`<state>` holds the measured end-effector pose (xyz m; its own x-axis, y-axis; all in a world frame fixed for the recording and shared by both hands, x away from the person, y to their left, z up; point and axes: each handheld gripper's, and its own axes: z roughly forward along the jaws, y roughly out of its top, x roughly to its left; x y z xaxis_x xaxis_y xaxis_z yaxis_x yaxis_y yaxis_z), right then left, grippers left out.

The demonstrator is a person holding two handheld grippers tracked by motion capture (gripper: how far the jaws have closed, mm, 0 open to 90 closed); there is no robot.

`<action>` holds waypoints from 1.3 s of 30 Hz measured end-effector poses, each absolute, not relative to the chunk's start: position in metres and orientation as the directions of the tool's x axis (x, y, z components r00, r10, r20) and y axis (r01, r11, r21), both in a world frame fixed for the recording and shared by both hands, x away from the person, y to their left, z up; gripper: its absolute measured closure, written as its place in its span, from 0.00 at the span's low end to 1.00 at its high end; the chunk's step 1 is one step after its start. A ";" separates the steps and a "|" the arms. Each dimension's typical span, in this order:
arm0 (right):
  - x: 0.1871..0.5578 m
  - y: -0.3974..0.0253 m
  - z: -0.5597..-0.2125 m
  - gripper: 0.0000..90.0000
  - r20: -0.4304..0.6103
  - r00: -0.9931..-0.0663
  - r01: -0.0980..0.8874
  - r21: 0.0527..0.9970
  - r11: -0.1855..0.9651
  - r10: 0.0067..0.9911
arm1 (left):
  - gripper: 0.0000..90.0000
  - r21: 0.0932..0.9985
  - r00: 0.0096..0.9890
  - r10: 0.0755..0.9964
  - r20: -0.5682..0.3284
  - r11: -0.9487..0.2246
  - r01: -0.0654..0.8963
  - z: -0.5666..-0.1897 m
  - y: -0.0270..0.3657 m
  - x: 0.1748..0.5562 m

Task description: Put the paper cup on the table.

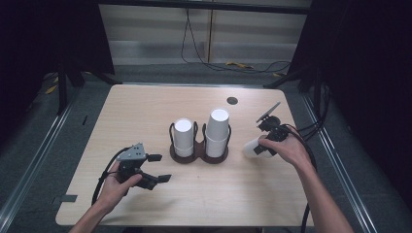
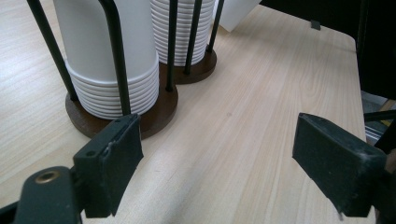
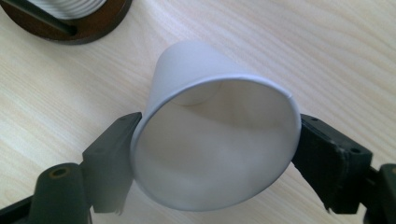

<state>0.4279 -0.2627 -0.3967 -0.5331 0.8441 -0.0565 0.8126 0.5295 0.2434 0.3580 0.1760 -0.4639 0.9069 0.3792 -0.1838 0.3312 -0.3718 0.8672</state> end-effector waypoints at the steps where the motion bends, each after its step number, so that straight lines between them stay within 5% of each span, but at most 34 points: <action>1: 0.428 -0.262 -0.397 0.22 -0.061 -0.536 0.810 0.246 0.533 0.842 | 0.18 0.867 0.906 0.381 -0.184 -0.371 0.332 -0.464 0.176 0.358; 39: 0.426 -0.257 -0.415 0.19 0.023 -0.476 0.798 0.432 0.421 0.879 | 0.18 0.867 0.906 0.382 -0.183 -0.371 0.331 -0.464 0.177 0.358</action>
